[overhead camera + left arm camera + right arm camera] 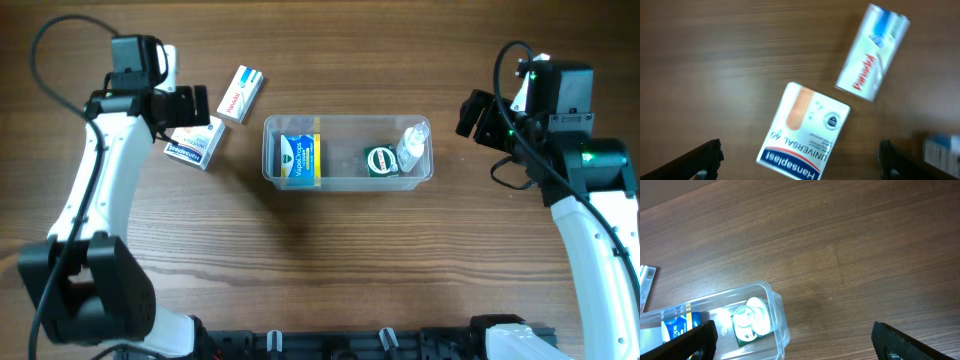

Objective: Pack container
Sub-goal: 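Lower the left gripper over the white Hansaplast box and close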

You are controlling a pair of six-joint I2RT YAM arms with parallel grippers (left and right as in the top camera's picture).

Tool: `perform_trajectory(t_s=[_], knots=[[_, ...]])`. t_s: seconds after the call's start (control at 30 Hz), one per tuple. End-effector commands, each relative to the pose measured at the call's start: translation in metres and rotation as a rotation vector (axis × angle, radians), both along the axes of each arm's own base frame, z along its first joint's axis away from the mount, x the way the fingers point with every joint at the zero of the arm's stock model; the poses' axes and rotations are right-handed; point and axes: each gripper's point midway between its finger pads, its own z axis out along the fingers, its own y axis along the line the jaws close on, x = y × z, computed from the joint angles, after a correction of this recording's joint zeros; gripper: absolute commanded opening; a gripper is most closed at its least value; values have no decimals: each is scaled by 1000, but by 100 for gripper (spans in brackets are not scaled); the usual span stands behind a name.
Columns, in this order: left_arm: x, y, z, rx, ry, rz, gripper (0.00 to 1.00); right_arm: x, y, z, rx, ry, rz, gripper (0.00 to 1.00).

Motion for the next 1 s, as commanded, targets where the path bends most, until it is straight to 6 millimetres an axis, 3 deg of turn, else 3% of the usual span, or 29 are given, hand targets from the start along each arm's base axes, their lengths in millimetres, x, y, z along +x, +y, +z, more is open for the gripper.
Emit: perform_trajectory(t_s=[0.0,0.23,0.53,0.97], knots=[[6,-18,-10,75,12,-348,100,1,-1,4,-13,-10,6,100],[6,-18,-27,116,48,-451,100,1,-1,4,-13,-10,6,100],[0,-17,-79,52,175,-396,100,1,-1,4,-13,-10,6,100],[-3,-10,-106,20,235,-340,100,2,-1,4,-13,-9,7,100]])
